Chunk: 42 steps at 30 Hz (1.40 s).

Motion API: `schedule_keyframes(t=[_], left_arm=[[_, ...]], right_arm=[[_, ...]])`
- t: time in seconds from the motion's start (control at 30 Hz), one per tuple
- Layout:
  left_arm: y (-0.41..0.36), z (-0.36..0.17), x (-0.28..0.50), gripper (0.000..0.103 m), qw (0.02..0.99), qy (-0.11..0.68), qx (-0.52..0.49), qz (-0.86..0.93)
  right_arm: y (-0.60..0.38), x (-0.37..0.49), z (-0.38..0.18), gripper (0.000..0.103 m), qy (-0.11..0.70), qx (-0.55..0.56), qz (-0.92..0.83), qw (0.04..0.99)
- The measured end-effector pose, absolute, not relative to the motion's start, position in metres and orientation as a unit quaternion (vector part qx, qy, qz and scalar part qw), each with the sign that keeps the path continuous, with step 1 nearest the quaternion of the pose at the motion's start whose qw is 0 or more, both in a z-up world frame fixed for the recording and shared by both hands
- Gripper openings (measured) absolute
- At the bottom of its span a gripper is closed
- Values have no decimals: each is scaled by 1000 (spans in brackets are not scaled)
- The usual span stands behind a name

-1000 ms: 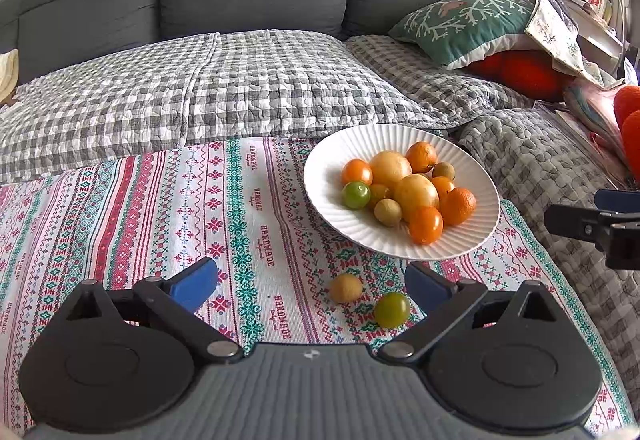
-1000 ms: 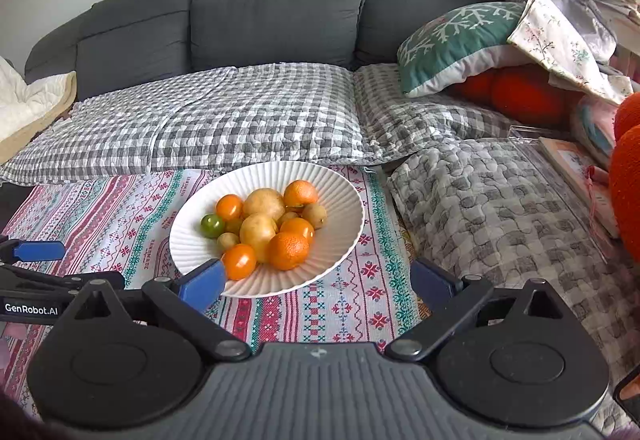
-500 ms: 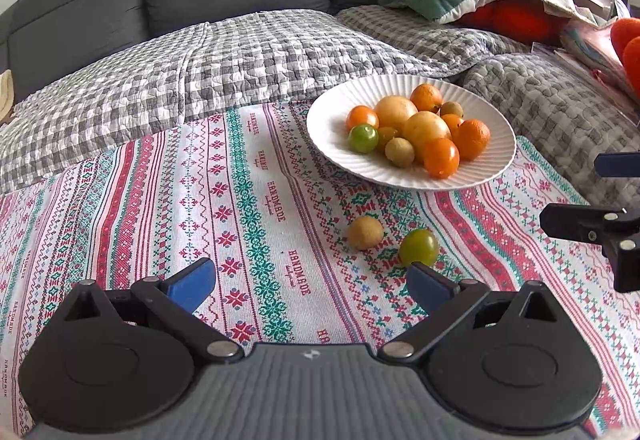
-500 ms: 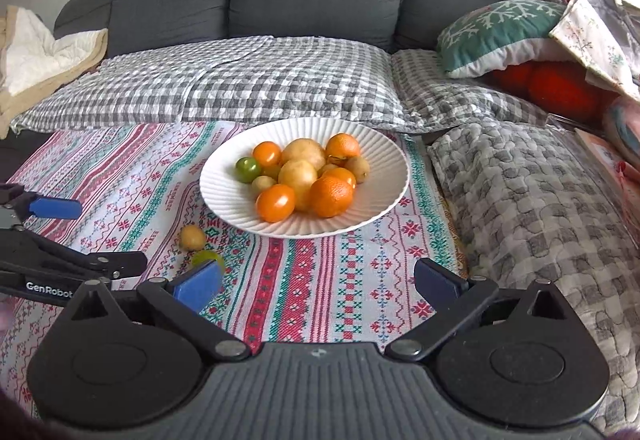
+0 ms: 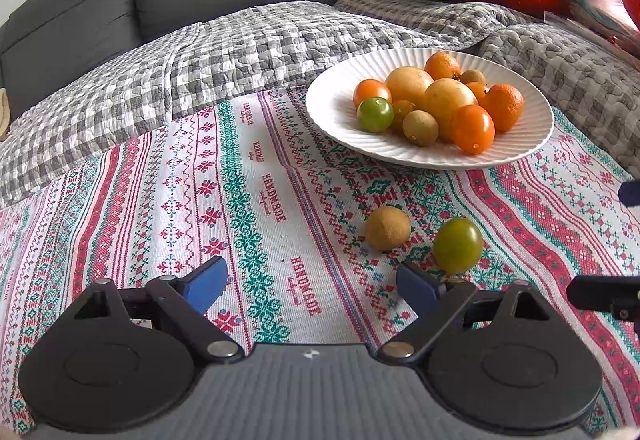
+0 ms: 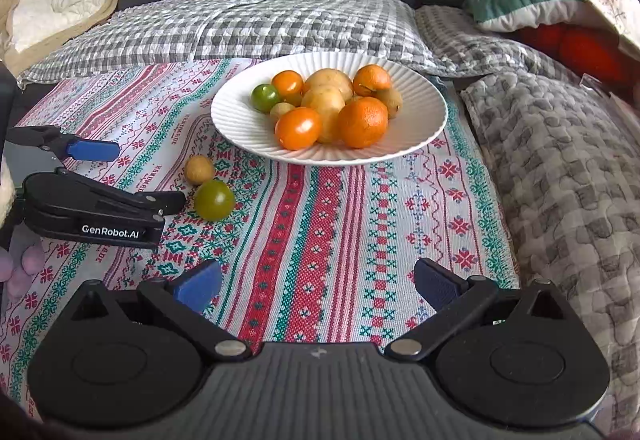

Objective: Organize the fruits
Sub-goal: 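Withdraw both tools from the plate toward the last two fruits, then grasp a tan fruit with the left tool while the right tool grasps a green tomato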

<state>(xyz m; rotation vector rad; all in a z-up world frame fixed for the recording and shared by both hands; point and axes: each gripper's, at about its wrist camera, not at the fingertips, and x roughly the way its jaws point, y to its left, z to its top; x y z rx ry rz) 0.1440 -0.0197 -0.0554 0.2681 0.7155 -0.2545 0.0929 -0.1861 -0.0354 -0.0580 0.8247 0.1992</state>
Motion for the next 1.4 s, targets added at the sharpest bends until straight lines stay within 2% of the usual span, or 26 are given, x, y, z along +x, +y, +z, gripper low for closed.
schedule_keyframes(t=[0.17,0.23,0.37,0.47,0.53,0.57,0.9,1.03,1.13,1.4], left_arm=[[-22,-55,149,69,922,346,111,-136],[-26,-56,151,60,921,344,105,-148],[-34,-55,151,50,920,340,106,-165],[-38,-56,153,37,918,343,101,-172],[-40,-55,154,20,915,348,95,-181],[-41,-55,154,18,914,350,95,-183],[-26,-49,153,18,910,376,85,-153],[-17,-47,151,18,907,385,84,-146],[-10,-47,150,18,906,391,84,-139],[9,-45,150,18,905,401,73,-125]], right_arm=[[-184,94,-44,103,413,-26,99,905],[-182,95,-46,103,417,-29,101,903],[-178,94,-49,103,416,-41,104,902],[-178,94,-49,103,415,-39,105,903],[-177,93,-49,103,414,-39,105,903],[-177,94,-49,103,413,-39,105,904],[-174,99,-48,102,408,-28,105,907],[-168,104,-49,99,408,-25,106,906],[-161,107,-49,94,407,-30,110,906],[-137,118,-47,71,403,-34,126,906]])
